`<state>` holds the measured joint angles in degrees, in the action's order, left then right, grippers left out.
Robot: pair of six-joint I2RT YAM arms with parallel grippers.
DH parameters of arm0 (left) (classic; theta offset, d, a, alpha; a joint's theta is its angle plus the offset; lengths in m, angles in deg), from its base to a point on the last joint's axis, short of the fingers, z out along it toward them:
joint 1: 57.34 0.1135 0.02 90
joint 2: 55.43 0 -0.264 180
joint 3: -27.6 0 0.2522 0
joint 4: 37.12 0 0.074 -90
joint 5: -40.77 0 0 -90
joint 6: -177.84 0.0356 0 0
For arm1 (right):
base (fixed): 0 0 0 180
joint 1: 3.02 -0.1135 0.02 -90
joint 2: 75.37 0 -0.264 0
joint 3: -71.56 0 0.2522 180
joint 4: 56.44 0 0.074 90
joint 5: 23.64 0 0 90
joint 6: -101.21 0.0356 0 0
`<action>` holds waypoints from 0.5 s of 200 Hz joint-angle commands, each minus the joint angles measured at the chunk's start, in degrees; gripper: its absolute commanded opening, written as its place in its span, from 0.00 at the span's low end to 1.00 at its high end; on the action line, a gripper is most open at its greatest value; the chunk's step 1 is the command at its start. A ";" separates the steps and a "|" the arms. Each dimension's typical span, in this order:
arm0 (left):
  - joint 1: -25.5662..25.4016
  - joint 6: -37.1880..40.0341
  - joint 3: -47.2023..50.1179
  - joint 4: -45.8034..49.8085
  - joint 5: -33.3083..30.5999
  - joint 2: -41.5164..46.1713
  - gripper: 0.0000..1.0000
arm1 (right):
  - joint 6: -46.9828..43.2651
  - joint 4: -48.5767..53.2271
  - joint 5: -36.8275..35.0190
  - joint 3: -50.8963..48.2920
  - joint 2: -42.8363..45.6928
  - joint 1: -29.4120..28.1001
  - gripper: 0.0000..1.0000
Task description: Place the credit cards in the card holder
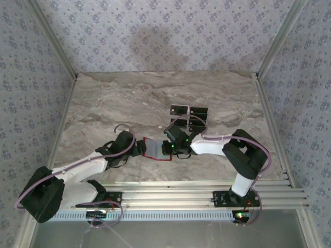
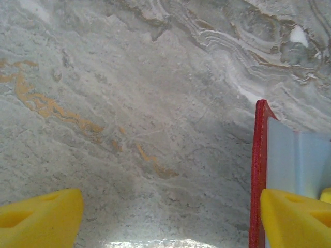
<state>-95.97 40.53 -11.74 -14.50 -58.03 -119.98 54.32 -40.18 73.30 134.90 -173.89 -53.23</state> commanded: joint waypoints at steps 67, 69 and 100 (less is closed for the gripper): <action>0.58 -2.29 2.35 -1.77 -2.85 -2.45 0.82 | 0.46 1.39 0.00 -2.03 -2.80 1.22 0.14; 0.58 -2.27 2.44 -1.86 -2.82 -2.54 0.82 | 0.45 1.44 0.07 -2.03 -2.86 1.25 0.14; 0.60 -1.76 2.89 -4.61 -0.31 -6.01 0.82 | 0.35 1.19 0.59 -1.85 -3.59 1.35 0.14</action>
<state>-95.62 38.74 -9.66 -16.55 -59.80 -123.24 54.32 -41.93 74.81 134.58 -174.46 -52.42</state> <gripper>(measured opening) 0.825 0.136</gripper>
